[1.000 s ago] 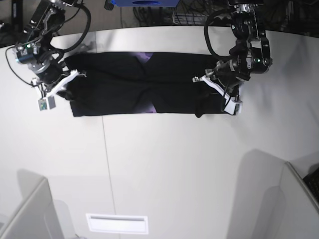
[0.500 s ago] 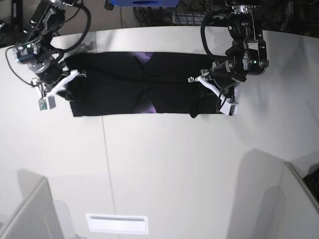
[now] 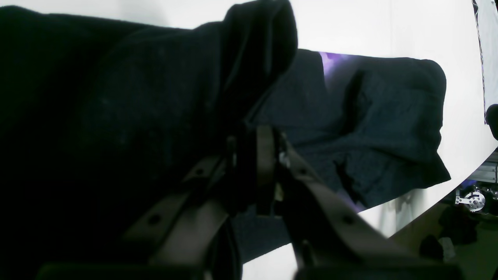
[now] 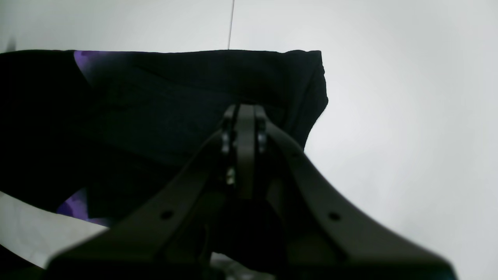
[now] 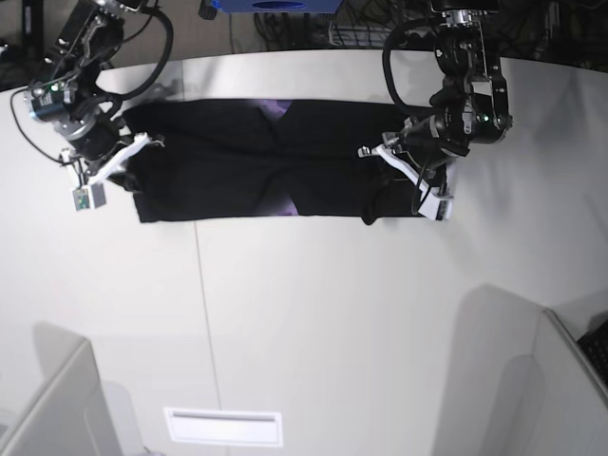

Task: Fold the T-shirt properly
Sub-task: 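Move the left gripper inward and grasp the strip's end, then release the strip end with the left gripper and reposition it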

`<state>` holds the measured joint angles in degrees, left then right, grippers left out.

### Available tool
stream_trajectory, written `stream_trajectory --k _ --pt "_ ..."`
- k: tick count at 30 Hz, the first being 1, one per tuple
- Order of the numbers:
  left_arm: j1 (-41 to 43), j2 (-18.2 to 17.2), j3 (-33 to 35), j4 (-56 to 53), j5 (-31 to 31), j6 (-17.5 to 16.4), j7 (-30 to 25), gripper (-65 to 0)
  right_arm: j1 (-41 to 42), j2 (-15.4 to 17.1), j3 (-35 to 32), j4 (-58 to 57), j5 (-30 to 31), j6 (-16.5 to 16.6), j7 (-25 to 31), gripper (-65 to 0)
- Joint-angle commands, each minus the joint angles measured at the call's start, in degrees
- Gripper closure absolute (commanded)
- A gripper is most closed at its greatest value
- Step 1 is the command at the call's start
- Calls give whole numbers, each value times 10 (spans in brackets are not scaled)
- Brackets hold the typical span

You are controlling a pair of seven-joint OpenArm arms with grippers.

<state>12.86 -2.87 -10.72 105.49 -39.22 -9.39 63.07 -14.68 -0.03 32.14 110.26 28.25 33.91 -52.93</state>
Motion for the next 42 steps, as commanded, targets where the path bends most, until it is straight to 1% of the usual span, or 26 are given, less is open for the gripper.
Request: stream_trajectory --k 1,2,5,7,11,13,17,19,22,23,24,26,27,28,29,31,32,33,35,37,39,40,42 --pt "-5 -1 0 8 -12 -4 -6 0 2 4 3 12 11 1 12 0" --pt "-5 -1 0 8 -12 -4 -6 -25 2 4 3 12 11 1 12 0" --pt "-5 -1 0 8 -13 -4 -7 -151 2 4 3 12 11 1 12 0" --pt "-6 0 7 8 -13 -4 -6 -222 2 4 3 12 11 1 12 0" --pt "-20 -4 85 4 -12 -4 -5 -327 2 4 3 12 11 1 12 0" --pt "-27 -4 116 -10 -12 -4 -7 -346 3 4 3 12 11 1 12 0" --pt "-28 -3 122 -7 -14 -4 -9 -344 2 4 3 12 11 1 12 0" --pt "-23 -7 120 15 -14 -4 -9 -342 2 4 3 12 11 1 12 0" --pt "8 -31 80 73 -15 -6 -8 -332 5 4 3 12 11 1 12 0" --pt "19 -35 56 85 -15 -7 -8 -308 6 4 3 12 11 1 12 0" --pt "30 -38 21 87 -16 -8 -8 -255 7 4 3 12 11 1 12 0" --pt "46 -38 -56 85 -16 -9 -8 -82 12 5 3 10 11 1 11 0" --pt "53 -38 -102 82 -16 -12 -8 0 14 5 10 10 11 1 2 0" --pt "58 -39 -147 79 -16 -23 -8 0 18 5 27 10 12 1 -19 -48" --pt "61 -39 -199 73 -15 -37 -8 0 33 5 43 9 16 1 -49 -173" --pt "63 -43 -285 59 -12 -65 -8 0 53 5 78 -1 45 1 -109 -372" --pt "63 -54 -320 50 -12 -82 -8 0 65 8 98 -10 68 1 -135 -449" --pt "63 -67 -344 40 -12 -103 -8 0 77 9 115 -22 86 1 -160 -485" --pt "63 -91 -376 20 -12 -142 -8 0 102 17 136 -56 108 1 -198 -479" --pt "63 -104 -400 -2 -11 -168 -9 0 127 38 133 -104 109 0 -224 -458" --pt "63 -116 -417 -22 -11 -177 -9 0 144 48 134 -167 112 0 -232 -446" --pt "63 -120 -420 -29 -11 -177 -10 0 148 48 135 -188 112 0 -232 -447" --pt "63 -124 -418 -46 -11 -177 -10 0 149 59 134 -218 114 1 -233 -452"
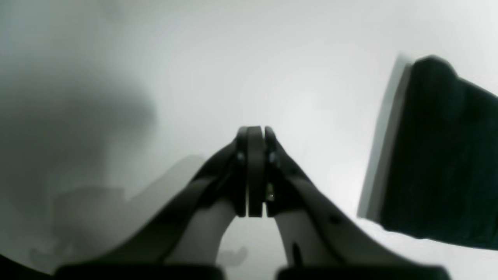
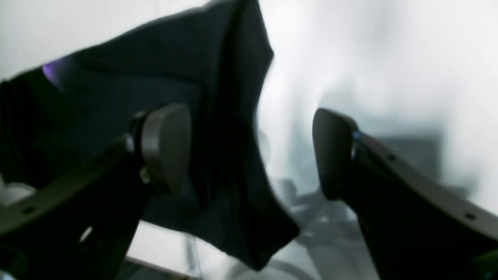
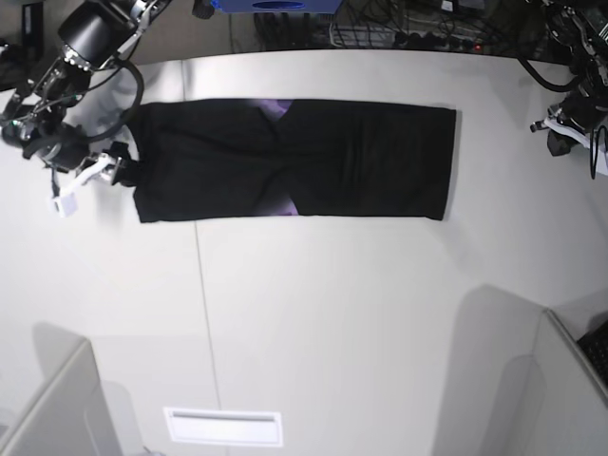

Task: Fold the T-shirt properly
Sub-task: 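Release the strip end with the left gripper and reposition it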

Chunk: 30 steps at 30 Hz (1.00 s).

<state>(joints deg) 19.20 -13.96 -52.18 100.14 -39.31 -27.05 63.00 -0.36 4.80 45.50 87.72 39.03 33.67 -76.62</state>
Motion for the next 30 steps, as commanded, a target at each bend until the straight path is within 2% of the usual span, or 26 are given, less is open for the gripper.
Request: stream_trajectory --k 1,3,6,9,14,20,24,30 --pt "0 -13 4 0 -8 -1 -17 0 6 13 -2 -3 13 3 4 -452" --pt "0 -11 26 -4 23 -1 -53 0 6 12 -2 -19 35 3 4 -452" --pt "0 -7 92 -9 125 -1 -117 0 3 12 -3 -39 55 3 4 -452" --pt "-2 11 132 -30 181 -2 -147 0 2 16 -4 -57 56 3 3 -452" --pt "-11 13 151 -66 182 -2 -150 0 1 10 -4 -59 57 3 -34 -453" --pt "-24 13 181 -77 187 -2 -151 0 0 -11 -6 -58 57 4 -34 -450" --pt "-36 14 203 -79 187 2 -151 0 -14 -11 -52 -59 57 4 -34 -447" --pt "-40 38 207 -78 188 2 -151 0 -21 -23 -58 -59 54 3 -31 -446"
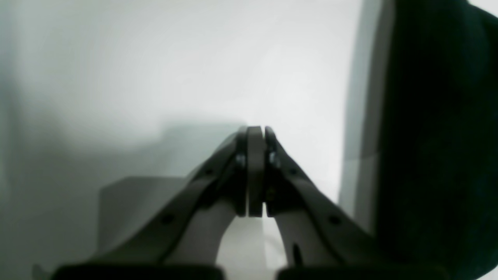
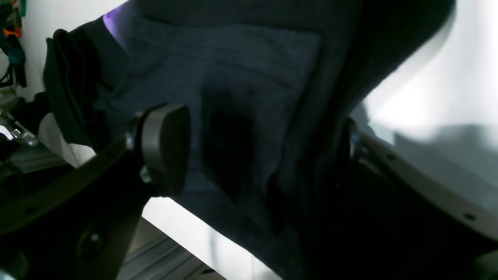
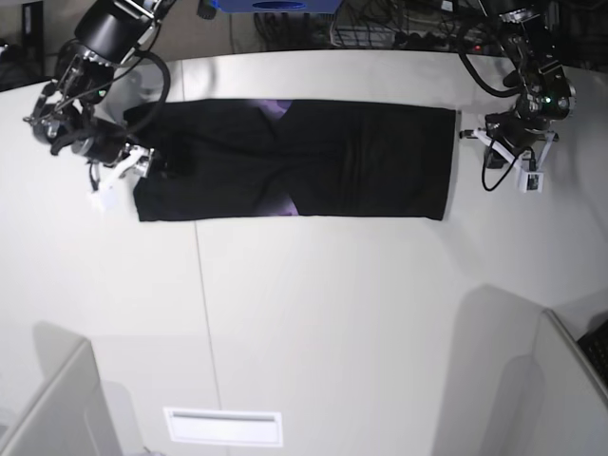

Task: Fold the T-shirt properly
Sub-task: 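Release the strip end with the left gripper and reposition it, then grasp both strip ends and fold them inward toward each other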

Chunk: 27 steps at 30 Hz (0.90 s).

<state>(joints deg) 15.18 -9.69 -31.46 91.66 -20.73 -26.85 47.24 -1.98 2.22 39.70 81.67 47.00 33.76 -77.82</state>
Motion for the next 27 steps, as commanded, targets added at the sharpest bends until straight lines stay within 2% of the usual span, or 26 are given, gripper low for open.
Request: stream_trajectory --k 1,2,4,9,10,13,17,20,23,25,27 --pt "0 -1 0 7 2 0 6 0 -8 6 0 1 -26 2 -9 -444" --pt "0 0 12 7 2 0 6 0 -9 7 -4 1 -26 2 0 -432" --pt "0 0 37 7 2 0 6 0 -13 9 -5 1 -27 1 11 -356" --pt "0 3 90 6 2 1 6 0 -11 16 -5 1 -27 0 15 -41" --pt "0 3 102 6 2 1 6 0 -9 17 -6 1 -27 0 15 0" --pt "0 4 136 6 2 3 6 0 2 28 -6 1 -27 0 15 0" --pt "-7 14 181 8 2 38 6 0 10 41 -6 7 -27 0 17 0" --pt "-21 24 218 7 2 54 6 0 9 49 -6 44 -27 -1 16 0" --pt "-27 39 245 10 2 57 6 0 4 49 -19 95 -27 -2 12 0" --pt "-40 48 261 9 2 58 8 0 -1 49 -40 128 -27 -15 11 0" --pt "-46 53 273 7 2 69 8 0 -11 43 -59 166 -23 -45 11 0"
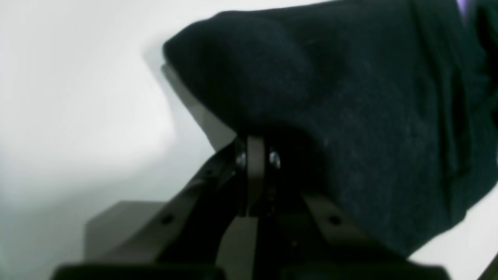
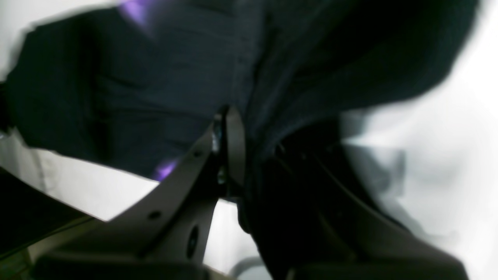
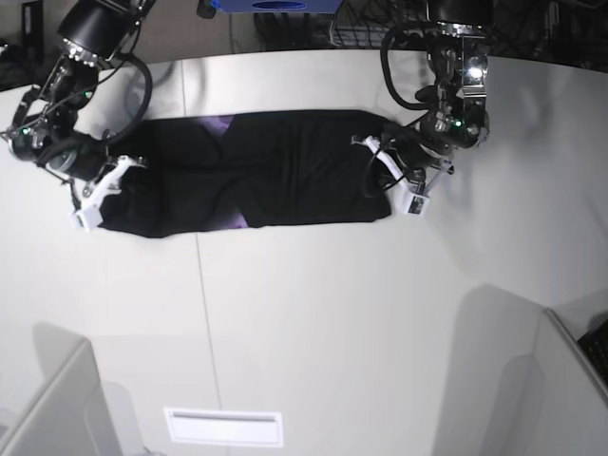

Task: Fold the T-shirt properly
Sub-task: 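Grasp both strip ends and fold them inward toward each other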

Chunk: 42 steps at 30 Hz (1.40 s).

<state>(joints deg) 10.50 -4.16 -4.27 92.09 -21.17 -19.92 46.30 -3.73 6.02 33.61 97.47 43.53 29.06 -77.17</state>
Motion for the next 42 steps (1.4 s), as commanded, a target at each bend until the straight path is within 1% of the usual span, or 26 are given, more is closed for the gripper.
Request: stream_trajectory --k 1,4,8,16,18,21,22,23,25,28,31,35,37,38,42 --pt "-1 2 8 3 6 6 17 0 2 -4 -8 27 12 -11 8 0" --pt "-3 3 19 6 6 21 17 0 -12 -23 -34 94 12 -27 6 0" --pt "-9 2 20 6 6 24 17 0 -26 -51 -82 160 12 -28 5 0" --pt "-9 -1 13 7 6 24 17 0 -32 -108 -170 162 8 -29 5 0" --pt "-8 -6 13 7 6 24 17 0 -34 -120 -190 162 8 -29 5 0" --pt "-8 -9 13 7 6 24 17 0 -40 -128 -225 162 8 -29 10 0" --pt "-8 -9 13 7 6 24 17 0 -40 -128 -236 162 8 -35 10 0" --pt "-8 -9 13 7 6 24 17 0 -42 -128 -247 162 9 -49 11 0" --pt "-7 -9 13 7 6 24 17 0 -44 -129 -273 162 12 -87 22 0" --pt "-7 -10 13 7 6 24 17 0 -47 -128 -321 162 12 -110 61 0" --pt "-7 -10 13 7 6 24 17 0 -44 -127 -359 161 9 -128 77 0" --pt "-7 -10 13 8 6 24 18 0 -43 -127 -398 160 8 -179 104 0" --pt "-2 -12 13 15 6 24 18 0 -44 -125 -408 154 8 -191 122 0" --pt "5 -19 13 24 6 24 18 0 -44 -125 -409 146 8 -193 129 0" --pt "25 -36 12 65 6 24 18 0 -43 -124 -409 115 8 -194 159 0"
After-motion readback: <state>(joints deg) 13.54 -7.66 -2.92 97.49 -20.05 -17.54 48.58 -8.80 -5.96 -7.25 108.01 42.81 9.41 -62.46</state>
